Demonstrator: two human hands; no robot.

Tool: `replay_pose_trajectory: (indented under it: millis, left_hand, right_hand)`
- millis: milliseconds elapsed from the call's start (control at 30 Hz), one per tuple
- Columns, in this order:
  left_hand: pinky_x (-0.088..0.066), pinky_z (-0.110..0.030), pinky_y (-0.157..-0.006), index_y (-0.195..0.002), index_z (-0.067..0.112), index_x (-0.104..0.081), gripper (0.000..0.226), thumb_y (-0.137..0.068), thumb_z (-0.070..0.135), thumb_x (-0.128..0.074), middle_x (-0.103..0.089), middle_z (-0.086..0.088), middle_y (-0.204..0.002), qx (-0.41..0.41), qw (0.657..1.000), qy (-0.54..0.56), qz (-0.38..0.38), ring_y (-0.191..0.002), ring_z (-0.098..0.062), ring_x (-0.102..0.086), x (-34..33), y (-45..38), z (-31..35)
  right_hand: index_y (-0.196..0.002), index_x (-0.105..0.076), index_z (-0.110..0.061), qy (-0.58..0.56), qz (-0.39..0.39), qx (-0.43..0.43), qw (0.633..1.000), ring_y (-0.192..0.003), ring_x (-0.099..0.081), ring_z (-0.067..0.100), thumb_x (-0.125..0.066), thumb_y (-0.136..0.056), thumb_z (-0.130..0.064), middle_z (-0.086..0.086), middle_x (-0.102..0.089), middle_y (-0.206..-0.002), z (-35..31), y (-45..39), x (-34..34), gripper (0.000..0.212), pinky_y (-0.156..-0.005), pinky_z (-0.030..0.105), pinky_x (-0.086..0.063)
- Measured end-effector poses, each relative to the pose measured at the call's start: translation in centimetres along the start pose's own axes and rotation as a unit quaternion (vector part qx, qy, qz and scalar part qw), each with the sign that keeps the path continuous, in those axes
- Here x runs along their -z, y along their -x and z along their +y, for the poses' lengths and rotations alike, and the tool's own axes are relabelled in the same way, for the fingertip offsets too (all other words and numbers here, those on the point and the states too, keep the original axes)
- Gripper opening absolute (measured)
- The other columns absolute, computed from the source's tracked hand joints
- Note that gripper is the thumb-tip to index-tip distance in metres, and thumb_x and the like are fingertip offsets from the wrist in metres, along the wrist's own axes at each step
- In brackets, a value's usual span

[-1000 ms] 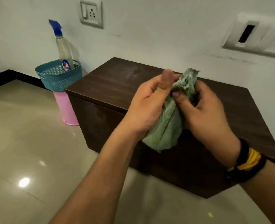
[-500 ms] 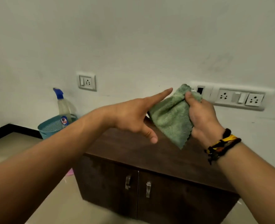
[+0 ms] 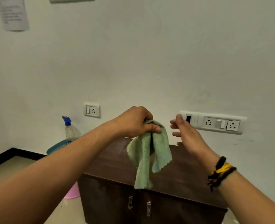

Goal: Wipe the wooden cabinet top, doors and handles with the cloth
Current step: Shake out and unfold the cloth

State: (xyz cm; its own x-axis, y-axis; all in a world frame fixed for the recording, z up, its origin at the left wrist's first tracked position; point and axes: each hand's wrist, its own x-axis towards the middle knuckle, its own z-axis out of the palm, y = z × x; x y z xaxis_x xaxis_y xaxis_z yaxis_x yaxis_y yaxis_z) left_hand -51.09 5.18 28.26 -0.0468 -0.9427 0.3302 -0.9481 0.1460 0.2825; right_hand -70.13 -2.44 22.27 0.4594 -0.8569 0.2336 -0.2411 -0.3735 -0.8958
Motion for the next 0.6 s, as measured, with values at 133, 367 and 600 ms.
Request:
replay_pose_trajectory:
  millis: [133,367,600]
  left_hand:
    - [-0.049,-0.022,-0.051,-0.093,0.016,-0.073,0.037,-0.073,0.045,-0.085,-0.064,0.001,-0.072,0.061,0.994,0.061,-0.067,-0.060,-0.013,-0.062,2.1,1.0,-0.4]
    - [-0.051,-0.028,-0.073,-0.095,0.025,-0.072,0.012,-0.087,0.020,-0.065,-0.071,0.008,-0.087,0.086,0.992,-0.031,-0.090,-0.085,-0.013,-0.065,3.6,4.8,-6.7]
    - [-0.043,-0.032,-0.064,-0.074,0.015,-0.053,0.026,-0.095,0.031,-0.056,-0.063,-0.008,-0.083,0.206,0.973,-0.106,0.022,-0.074,-0.026,-0.058,2.6,3.8,-7.4]
  right_hand:
    - [-0.104,-0.069,-0.028,0.134,-0.200,0.104,0.965,-0.092,-0.068,0.008,-0.057,-0.080,-0.079,-0.008,-0.072,-0.101,-2.4,0.6,-1.7,0.058,-0.077,0.029,-0.055]
    - [-0.078,-0.055,-0.026,0.313,-0.156,0.168,0.922,-0.080,-0.058,0.018,-0.054,-0.100,-0.022,-0.003,-0.063,-0.081,-4.8,0.0,-2.7,0.022,-0.066,0.028,-0.040]
    - [-0.079,-0.058,-0.009,0.384,-0.072,0.102,0.915,-0.068,-0.055,0.021,-0.047,-0.095,-0.017,0.005,-0.057,-0.073,-5.6,-1.5,-5.0,0.021,-0.050,0.029,-0.032]
